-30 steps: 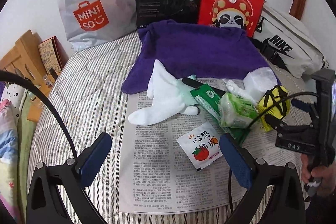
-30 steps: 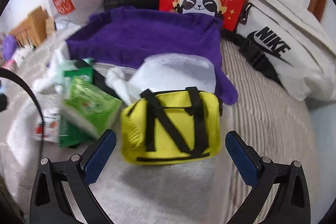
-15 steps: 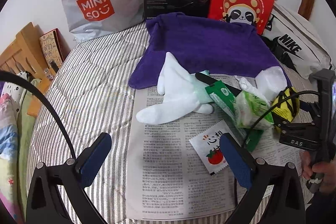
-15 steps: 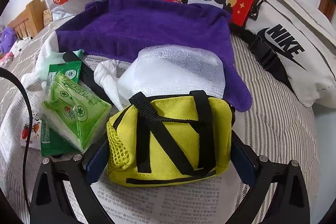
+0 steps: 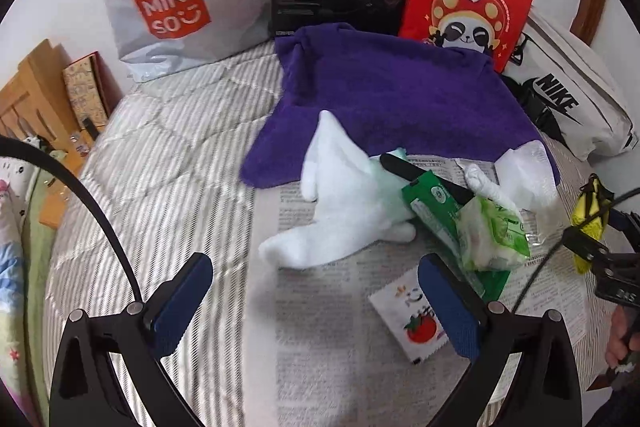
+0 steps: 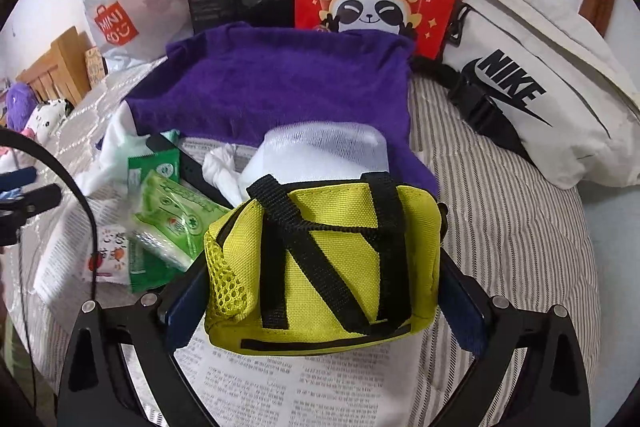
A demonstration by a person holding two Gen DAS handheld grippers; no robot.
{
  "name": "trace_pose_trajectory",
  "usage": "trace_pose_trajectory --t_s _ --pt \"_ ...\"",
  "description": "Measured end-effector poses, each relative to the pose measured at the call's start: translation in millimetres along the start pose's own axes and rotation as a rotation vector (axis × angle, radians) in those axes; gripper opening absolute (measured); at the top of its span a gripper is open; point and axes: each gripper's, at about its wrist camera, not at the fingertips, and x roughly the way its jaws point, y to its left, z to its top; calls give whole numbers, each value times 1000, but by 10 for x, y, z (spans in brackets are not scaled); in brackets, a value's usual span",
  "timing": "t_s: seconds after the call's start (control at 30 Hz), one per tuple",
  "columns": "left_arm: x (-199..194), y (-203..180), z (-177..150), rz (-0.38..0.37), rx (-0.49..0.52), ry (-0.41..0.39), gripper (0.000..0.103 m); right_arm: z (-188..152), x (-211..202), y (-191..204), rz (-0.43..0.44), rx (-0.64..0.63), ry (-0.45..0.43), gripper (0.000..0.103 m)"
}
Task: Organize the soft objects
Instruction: 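Grasp the white glove with the left gripper while the right gripper holds the yellow bag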
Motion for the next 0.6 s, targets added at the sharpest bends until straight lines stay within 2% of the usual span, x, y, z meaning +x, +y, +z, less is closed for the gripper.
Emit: trace_pose_trajectory --t_s 0.2,0.33,0.47,0.53,0.6 --pt "267 -64 130 -6 40 5 103 -1 -75 -45 3 16 -8 99" --pt "458 -107 197 15 86 20 103 -12 -59 -80 15 40 4 99" --pt "588 -136 245 -10 98 13 102 -24 -48 -105 23 55 5 99" --pt "636 -141 251 -31 96 13 88 -25 -33 -118 26 60 8 99" --pt "661 -126 249 -87 70 11 69 -24 -10 -126 29 61 13 99"
